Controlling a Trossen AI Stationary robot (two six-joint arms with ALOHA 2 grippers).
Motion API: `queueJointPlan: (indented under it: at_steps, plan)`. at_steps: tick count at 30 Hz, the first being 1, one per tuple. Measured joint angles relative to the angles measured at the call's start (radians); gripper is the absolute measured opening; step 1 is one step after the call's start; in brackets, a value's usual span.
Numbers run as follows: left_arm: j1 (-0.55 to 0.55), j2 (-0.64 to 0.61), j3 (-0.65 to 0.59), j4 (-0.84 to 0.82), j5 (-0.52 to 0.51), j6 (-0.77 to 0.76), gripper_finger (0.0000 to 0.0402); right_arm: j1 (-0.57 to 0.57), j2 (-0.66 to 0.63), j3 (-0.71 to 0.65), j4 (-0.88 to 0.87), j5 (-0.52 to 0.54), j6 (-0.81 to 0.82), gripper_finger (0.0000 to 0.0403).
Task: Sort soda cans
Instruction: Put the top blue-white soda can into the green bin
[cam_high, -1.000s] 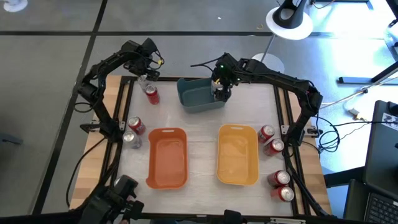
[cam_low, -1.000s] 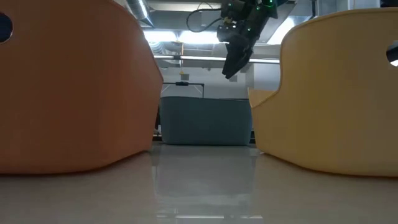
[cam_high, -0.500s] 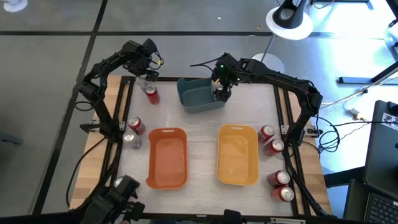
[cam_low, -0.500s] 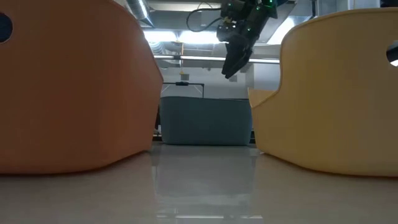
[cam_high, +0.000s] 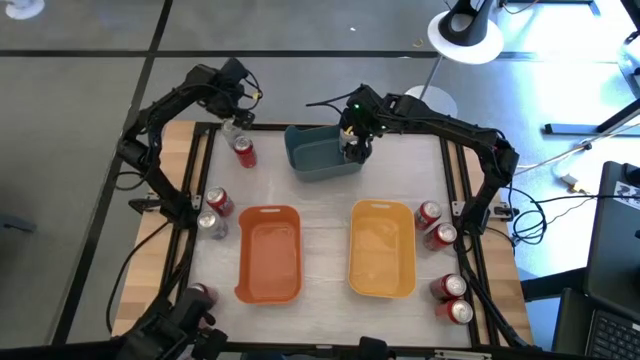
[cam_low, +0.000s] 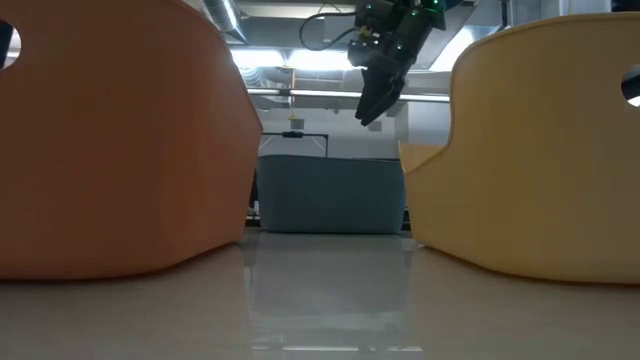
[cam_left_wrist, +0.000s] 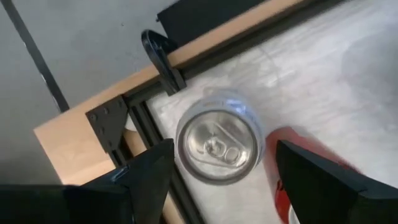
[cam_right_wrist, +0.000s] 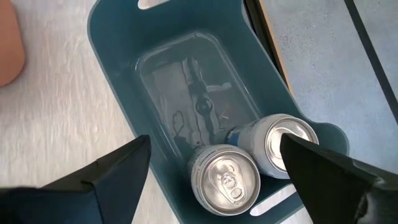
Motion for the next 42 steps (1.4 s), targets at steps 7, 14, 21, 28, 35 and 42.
queueJointPlan:
  at_steps: [7, 14, 21, 28, 35, 42]
  plan:
    - [0.011, 0.003, 0.0, 0.015, -0.011, -0.02, 0.0279, 0.0, 0.0, 0.0, -0.001, 0.0, 0.0, 0.0356]
    - [0.008, 0.003, 0.001, 0.026, -0.012, 0.0, 0.0295, 0.0, 0.0, 0.0, 0.001, 0.0, 0.0, 0.0356]
    - [0.009, 0.003, 0.001, 0.038, -0.013, 0.029, 0.0367, 0.0, 0.0, 0.0, 0.002, 0.0, 0.0, 0.0356]
    - [0.01, 0.002, 0.002, 0.058, -0.013, -0.023, 0.0388, 0.0, 0.0, 0.0, 0.001, 0.0, 0.0, 0.0356]
    - [0.015, 0.042, 0.002, 0.033, -0.011, -0.092, 0.0382, 0.0, 0.0, 0.0, 0.0, -0.008, 0.0, 0.0356]
    - [0.015, 0.118, 0.003, -0.023, -0.005, -0.1, 0.0384, 0.0, 0.0, 0.0, 0.0, -0.012, 0.0, 0.0356]
